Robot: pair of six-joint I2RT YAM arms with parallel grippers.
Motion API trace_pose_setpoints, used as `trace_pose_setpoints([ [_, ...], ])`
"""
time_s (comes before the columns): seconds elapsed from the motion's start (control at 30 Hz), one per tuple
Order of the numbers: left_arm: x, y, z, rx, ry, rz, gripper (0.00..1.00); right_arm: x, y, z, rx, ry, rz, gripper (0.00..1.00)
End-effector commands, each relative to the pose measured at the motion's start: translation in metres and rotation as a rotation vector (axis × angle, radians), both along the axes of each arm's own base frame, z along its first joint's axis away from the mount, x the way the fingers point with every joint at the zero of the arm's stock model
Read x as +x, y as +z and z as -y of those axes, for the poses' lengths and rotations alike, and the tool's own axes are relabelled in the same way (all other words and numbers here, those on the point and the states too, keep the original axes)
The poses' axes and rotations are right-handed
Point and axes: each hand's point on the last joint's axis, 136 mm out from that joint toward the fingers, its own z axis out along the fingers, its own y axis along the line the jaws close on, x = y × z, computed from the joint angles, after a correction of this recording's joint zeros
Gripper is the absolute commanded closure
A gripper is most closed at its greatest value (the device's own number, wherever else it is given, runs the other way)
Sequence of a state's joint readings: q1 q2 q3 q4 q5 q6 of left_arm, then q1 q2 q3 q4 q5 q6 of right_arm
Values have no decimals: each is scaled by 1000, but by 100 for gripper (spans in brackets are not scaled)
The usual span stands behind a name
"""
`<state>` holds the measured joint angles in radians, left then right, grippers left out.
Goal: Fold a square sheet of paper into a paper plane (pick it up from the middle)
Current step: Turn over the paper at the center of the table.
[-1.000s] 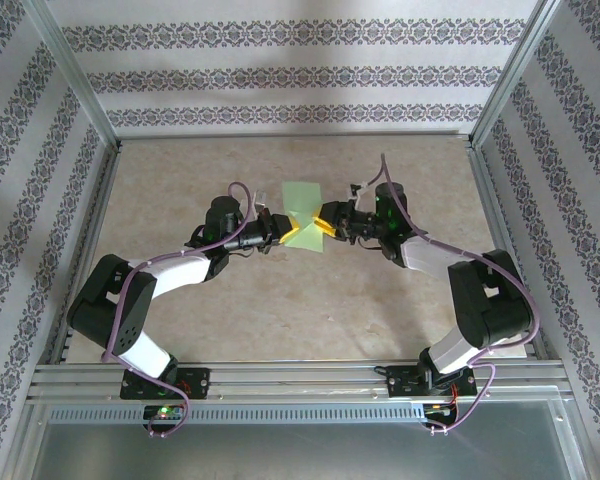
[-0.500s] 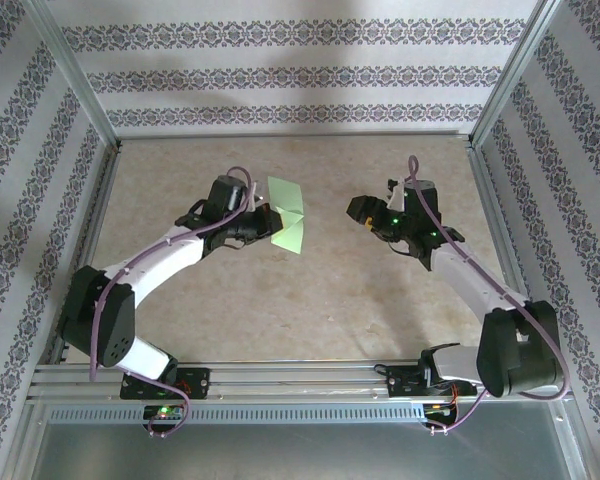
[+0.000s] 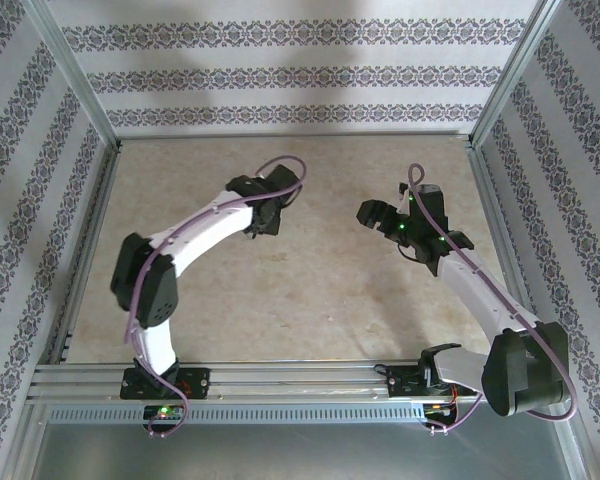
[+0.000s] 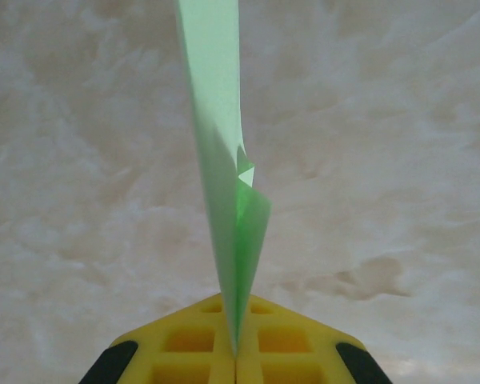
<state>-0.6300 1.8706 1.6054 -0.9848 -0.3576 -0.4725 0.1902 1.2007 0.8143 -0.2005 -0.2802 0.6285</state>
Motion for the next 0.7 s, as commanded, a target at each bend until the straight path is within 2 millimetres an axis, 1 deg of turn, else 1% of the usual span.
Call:
trace_pose_setpoints([
  [0.0, -11, -3, -24, 267, 23, -44, 94, -5, -6, 13, -38, -38, -11, 13],
  [0.17, -9, -29, 3, 321, 20, -58, 95, -7, -15, 16, -35, -58, -30, 11],
  [0.23, -9, -41, 13, 329, 13, -76, 92, -7, -18, 17, -33, -64, -34, 11],
  [0.3, -12, -54, 24, 302, 7, -102, 86, -7, -20, 18, -33, -73, -40, 11],
  [0.33, -14, -62, 33, 265, -1, -126, 81, -8, -22, 19, -31, -81, -45, 11],
  [0.37, -17, -69, 43, 213, -5, -152, 75, -8, -24, 21, -31, -89, -48, 11],
  [0.43, -21, -81, 62, 100, -19, -192, 68, -9, -27, 23, -28, -106, -55, 11],
  [0.53, -23, -81, 84, -54, -38, -213, 61, -11, -32, 27, 0, -140, -66, 12],
  [0.6, -22, -70, 95, -164, -50, -208, 55, -12, -35, 27, 17, -146, -78, 14],
  [0.67, -18, -53, 102, -289, -54, -189, 49, -12, -38, 22, 29, -124, -95, 16],
])
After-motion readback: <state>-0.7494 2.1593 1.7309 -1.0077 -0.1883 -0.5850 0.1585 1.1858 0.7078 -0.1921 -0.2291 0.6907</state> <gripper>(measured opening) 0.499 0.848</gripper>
